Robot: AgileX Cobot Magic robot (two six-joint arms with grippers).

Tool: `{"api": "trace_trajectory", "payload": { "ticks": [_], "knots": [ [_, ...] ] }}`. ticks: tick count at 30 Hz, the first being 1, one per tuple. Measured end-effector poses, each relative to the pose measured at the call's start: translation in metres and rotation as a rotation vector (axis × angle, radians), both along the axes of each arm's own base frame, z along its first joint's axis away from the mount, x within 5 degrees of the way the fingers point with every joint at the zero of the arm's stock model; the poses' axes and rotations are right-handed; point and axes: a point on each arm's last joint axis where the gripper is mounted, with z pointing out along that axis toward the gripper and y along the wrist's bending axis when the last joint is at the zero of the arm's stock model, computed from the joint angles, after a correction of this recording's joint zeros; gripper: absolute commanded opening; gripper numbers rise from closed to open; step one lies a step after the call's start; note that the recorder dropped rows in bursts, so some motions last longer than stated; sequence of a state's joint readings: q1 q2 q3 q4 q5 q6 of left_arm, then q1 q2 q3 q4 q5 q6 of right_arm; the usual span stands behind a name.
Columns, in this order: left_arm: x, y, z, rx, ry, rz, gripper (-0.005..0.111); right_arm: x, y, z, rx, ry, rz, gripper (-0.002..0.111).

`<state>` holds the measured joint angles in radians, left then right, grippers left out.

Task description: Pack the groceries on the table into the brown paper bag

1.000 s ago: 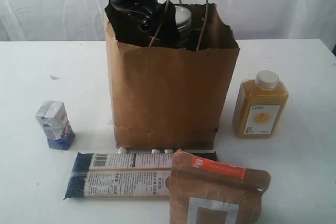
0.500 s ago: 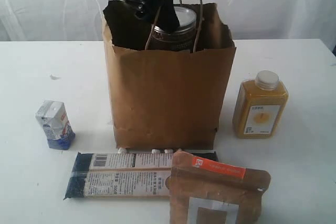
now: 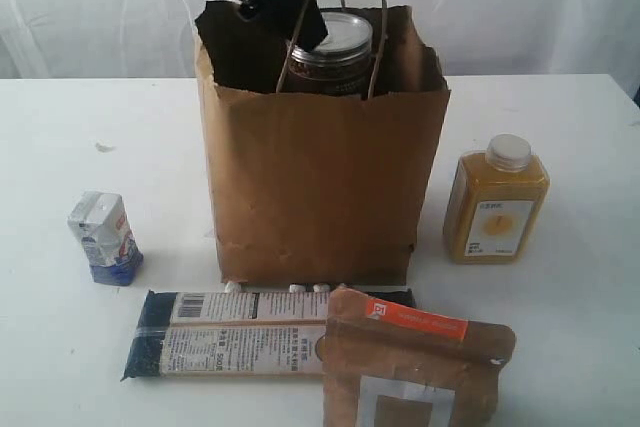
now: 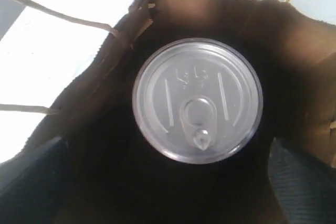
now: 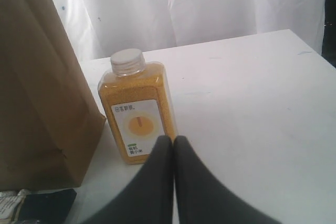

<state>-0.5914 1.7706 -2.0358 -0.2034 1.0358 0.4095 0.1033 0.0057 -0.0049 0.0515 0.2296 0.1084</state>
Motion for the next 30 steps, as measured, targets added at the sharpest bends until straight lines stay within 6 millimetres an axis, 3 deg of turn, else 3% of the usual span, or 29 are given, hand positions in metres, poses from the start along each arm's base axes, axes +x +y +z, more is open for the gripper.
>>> {"api": "trace_trajectory", "payload": {
  "ticks": [11, 14, 20, 24, 30],
  "knots": [
    [-0.022, 0.019, 0.026, 0.013, -0.041, 0.027, 0.102, 0.0, 0.0, 0.0, 0.0, 0.0, 0.0, 0.0],
    [-0.027, 0.024, 0.03, 0.024, -0.036, 0.03, 0.086, 0.0, 0.0, 0.0, 0.0, 0.0, 0.0, 0.0],
    [-0.034, 0.028, 0.036, 0.025, -0.042, 0.032, 0.031, 0.0, 0.0, 0.0, 0.0, 0.0, 0.0, 0.0],
    [-0.04, 0.032, 0.043, 0.013, -0.059, 0.033, 0.0, 0.0, 0.0, 0.0, 0.0, 0.0, 0.0, 0.0],
    [-0.052, 0.046, 0.059, 0.015, -0.12, 0.062, 0.0, 0.0, 0.0, 0.0, 0.0, 0.0, 0.0, 0.0]
  ]
}}
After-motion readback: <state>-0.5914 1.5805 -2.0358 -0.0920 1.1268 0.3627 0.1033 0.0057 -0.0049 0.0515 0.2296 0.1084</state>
